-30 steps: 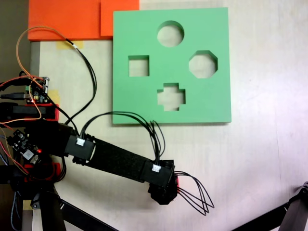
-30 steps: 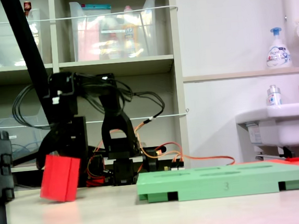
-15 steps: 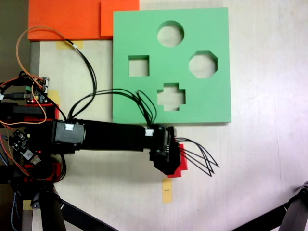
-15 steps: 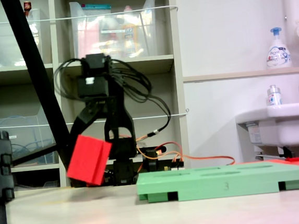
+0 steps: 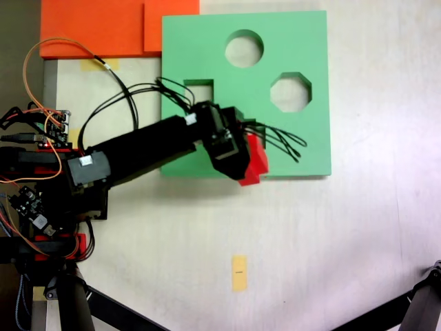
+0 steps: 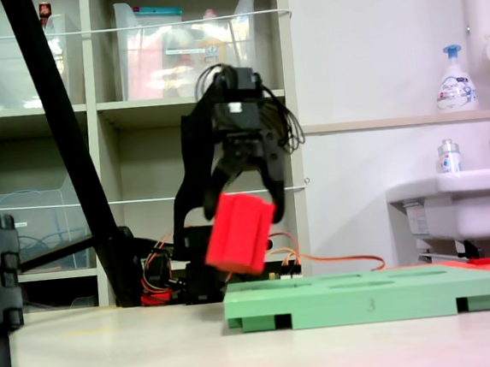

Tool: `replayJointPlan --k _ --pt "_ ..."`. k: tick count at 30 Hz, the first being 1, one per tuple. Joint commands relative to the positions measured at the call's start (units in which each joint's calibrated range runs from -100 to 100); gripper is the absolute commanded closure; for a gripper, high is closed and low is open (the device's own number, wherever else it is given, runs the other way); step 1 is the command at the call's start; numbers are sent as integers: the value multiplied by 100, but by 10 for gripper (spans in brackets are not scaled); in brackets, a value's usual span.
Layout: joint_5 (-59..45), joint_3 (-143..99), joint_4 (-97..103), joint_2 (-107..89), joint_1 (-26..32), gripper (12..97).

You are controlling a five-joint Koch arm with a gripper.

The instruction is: Put the cross columnar block into the corresponding hole

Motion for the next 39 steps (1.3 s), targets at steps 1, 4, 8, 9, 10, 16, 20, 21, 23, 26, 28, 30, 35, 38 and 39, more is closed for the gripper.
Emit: replayJointPlan --k 1,4,8,9,10,16,20,21,23,26,28,30,35,38,39 --pt "308 461 -186 -128 156 690" --pt "523 561 -186 95 283 690" --pt "611 571 -186 291 357 691" --pt "611 571 -186 360 361 691" --pt "611 571 -186 444 361 690" --pt "611 960 -186 1101 352 690" --pt "694 1249 -186 1464 371 690" --pt "723 1269 -186 1520 381 690" --pt "737 1269 -186 1589 391 690" --pt "767 1259 -186 1673 410 690" --pt "801 1249 -186 1687 415 690" --pt "850 1239 -186 1729 420 690" --pt "982 1229 -186 1799 444 687" --pt "982 1149 -186 1785 449 687" --pt "982 1050 -186 1729 449 686"
